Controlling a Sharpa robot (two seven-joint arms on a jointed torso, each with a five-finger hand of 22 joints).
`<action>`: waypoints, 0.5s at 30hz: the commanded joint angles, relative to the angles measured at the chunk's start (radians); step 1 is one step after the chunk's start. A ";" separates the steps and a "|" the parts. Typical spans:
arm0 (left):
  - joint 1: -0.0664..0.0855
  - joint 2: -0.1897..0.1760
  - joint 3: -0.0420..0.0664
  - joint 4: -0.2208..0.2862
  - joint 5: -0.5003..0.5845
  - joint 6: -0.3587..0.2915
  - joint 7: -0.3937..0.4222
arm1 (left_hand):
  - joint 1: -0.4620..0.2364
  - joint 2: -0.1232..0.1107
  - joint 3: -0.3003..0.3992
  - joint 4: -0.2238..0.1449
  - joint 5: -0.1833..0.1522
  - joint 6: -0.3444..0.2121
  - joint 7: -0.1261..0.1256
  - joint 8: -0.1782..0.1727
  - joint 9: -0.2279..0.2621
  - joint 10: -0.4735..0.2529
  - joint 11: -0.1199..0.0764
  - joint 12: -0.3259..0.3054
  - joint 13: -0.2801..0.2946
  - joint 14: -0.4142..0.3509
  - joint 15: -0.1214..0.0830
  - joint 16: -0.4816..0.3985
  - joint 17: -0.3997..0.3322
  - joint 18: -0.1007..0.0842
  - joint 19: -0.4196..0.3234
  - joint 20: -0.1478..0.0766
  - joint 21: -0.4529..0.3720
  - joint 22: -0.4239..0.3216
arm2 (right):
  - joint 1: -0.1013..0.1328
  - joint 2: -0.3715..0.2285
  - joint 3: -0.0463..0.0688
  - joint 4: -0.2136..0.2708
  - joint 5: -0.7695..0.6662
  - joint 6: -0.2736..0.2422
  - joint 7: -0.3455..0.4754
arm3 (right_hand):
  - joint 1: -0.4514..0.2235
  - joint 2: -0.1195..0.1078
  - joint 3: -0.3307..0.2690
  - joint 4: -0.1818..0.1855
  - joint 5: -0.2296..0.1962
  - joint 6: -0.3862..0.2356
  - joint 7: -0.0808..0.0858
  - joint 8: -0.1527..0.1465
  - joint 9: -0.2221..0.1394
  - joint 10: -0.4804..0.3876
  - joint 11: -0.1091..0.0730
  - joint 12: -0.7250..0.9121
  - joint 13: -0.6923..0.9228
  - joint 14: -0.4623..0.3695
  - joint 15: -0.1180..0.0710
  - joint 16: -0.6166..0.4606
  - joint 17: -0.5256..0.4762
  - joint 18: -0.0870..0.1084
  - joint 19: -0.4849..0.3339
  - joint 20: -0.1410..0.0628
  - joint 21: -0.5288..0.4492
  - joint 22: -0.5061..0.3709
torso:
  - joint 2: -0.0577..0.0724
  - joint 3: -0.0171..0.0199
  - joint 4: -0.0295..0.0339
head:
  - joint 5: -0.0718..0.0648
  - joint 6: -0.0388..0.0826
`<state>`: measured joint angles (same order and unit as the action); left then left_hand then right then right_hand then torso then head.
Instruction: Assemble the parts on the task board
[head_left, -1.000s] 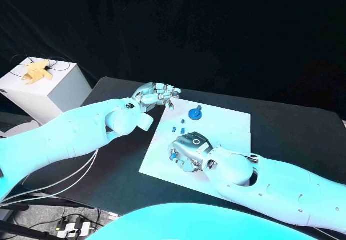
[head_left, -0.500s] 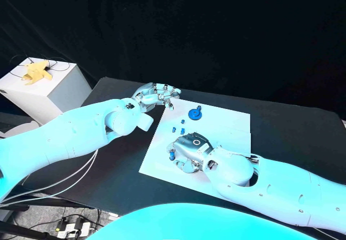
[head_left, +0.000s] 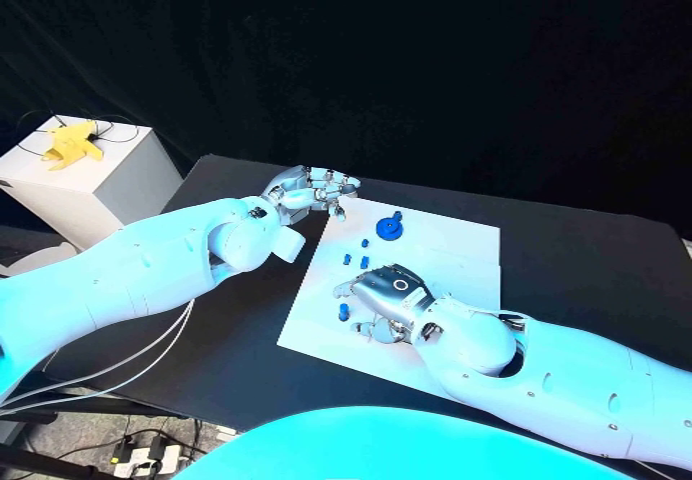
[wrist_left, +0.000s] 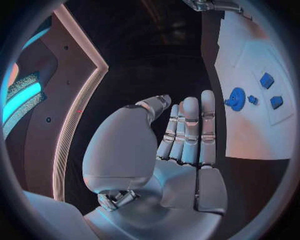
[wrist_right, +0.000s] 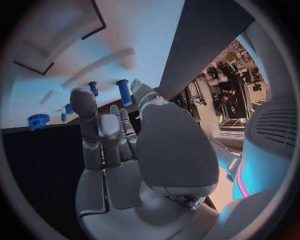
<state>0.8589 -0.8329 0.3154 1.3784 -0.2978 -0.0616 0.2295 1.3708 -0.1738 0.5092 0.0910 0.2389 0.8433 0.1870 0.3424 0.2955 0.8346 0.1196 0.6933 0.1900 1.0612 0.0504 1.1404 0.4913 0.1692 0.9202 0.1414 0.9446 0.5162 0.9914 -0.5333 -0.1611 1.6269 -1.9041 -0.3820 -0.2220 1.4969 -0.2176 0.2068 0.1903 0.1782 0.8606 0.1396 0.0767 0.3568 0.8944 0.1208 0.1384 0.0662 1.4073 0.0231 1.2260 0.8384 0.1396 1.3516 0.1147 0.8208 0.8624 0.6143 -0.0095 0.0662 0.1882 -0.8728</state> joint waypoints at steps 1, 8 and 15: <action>0.001 0.001 0.001 0.002 -0.002 0.007 0.003 | 0.003 0.007 -0.006 0.002 -0.002 -0.007 0.001 0.004 -0.002 -0.007 0.003 -0.004 -0.001 -0.005 -0.001 -0.004 -0.001 0.015 0.007 0.003 -0.006 -0.001 | 0.001 -0.029 0.006 0.019 0.041 -0.059 0.022 | 0.014 0.001 -0.005 0.022 0.007 -0.003 0.000 -0.003 -0.003 -0.002 0.000 0.009 0.002 -0.005 0.002 -0.001 0.001 0.009 -0.001 0.003 -0.004 -0.001 | -0.001 -0.0007 -0.0006 | -0.008 0.000; 0.000 0.001 0.000 0.001 -0.002 0.006 0.004 | 0.003 0.007 -0.006 0.002 -0.002 -0.007 0.001 0.004 -0.002 -0.007 0.003 -0.004 -0.001 -0.005 -0.001 -0.004 -0.001 0.015 0.007 0.003 -0.006 -0.001 | 0.059 -0.142 0.026 0.068 0.345 -0.095 0.079 | 0.023 0.003 0.081 0.082 0.047 0.080 0.027 0.032 -0.008 0.178 -0.026 0.096 0.009 0.035 -0.020 0.038 0.078 -0.010 0.053 -0.018 0.092 0.091 | -0.007 -0.0020 -0.0069 | -0.040 0.000; 0.000 0.000 0.000 -0.002 -0.001 -0.001 0.012 | 0.006 0.010 -0.005 0.003 -0.001 -0.009 0.001 0.004 -0.002 -0.006 0.003 -0.003 -0.002 -0.005 -0.001 -0.003 -0.001 0.016 0.009 0.003 -0.008 -0.002 | 0.132 -0.279 0.030 0.116 0.667 -0.012 0.051 | -0.113 0.016 0.122 0.093 0.013 0.155 -0.016 0.080 0.006 0.422 -0.085 0.254 0.164 0.074 -0.066 0.130 0.245 -0.042 0.110 -0.057 0.273 0.262 | -0.014 -0.0027 -0.0148 | -0.086 0.000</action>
<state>0.8586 -0.8340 0.3147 1.3761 -0.2981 -0.0623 0.2287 1.3750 -0.1697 0.5092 0.0909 0.2389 0.8412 0.1891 0.3423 0.2943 0.8308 0.1234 0.6932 0.1891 1.0612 0.0504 1.1404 0.4913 0.1691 0.9239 0.1451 0.9398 0.5153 1.1196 -0.8003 -0.1309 1.7339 -1.4654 -0.4366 -0.1766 1.3945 -0.2000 0.3275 0.2870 0.1880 1.0097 0.1271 0.1514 0.3597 1.2989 0.0502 0.3689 0.2026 1.4666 -0.0373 1.3546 1.0825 0.1136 1.4595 0.0645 1.0837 1.1149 0.6051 -0.0118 0.0562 0.1210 -0.8728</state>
